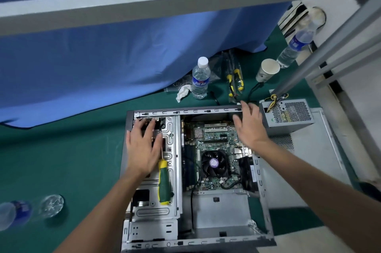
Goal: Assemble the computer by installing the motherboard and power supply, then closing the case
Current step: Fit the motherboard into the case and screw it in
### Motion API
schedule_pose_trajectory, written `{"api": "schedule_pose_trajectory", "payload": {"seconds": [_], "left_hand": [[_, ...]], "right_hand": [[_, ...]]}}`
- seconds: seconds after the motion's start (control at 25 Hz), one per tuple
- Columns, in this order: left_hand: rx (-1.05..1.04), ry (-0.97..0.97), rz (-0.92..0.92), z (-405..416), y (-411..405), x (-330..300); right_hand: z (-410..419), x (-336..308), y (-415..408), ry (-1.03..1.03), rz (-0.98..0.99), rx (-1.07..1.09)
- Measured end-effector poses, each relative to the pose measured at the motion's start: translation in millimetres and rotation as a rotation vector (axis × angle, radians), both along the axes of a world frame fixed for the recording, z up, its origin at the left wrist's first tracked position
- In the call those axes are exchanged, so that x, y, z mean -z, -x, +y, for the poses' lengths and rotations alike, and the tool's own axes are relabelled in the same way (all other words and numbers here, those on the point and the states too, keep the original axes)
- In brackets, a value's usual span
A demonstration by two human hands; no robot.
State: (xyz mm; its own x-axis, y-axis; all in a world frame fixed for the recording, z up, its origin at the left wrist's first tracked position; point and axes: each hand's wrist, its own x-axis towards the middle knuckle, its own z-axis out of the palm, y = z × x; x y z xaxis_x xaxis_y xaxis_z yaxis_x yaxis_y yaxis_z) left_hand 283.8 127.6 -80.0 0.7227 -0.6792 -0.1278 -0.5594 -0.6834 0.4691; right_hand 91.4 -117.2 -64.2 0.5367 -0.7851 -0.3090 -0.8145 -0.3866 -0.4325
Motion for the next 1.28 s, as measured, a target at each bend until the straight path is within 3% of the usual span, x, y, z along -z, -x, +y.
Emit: {"api": "schedule_pose_trajectory", "payload": {"seconds": [0.16, 0.32, 0.48, 0.88, 1.08, 1.28], "left_hand": [[-0.129, -0.033, -0.131, 33, 13, -5], [-0.228, -0.155, -0.004, 61, 35, -7], [-0.242, -0.166, -0.022, 55, 37, -8], [-0.183, -0.184, -0.115, 58, 32, 8], [-0.017, -0.225, -0.243, 63, 36, 11], [-0.026, -0.238, -0.223, 64, 35, 11]], "right_hand": [[57, 7, 58, -0.029, -0.002, -0.012], [82, 17, 88, 0.002, 0.051, -0.056], [81, 21, 87, 0.058, 0.010, -0.032], [84, 25, 88, 0.177, 0.031, -0.056], [88, 23, 91, 0.186, 0.043, -0.067], [89, 21, 90, 0.175, 0.080, -0.076]]}}
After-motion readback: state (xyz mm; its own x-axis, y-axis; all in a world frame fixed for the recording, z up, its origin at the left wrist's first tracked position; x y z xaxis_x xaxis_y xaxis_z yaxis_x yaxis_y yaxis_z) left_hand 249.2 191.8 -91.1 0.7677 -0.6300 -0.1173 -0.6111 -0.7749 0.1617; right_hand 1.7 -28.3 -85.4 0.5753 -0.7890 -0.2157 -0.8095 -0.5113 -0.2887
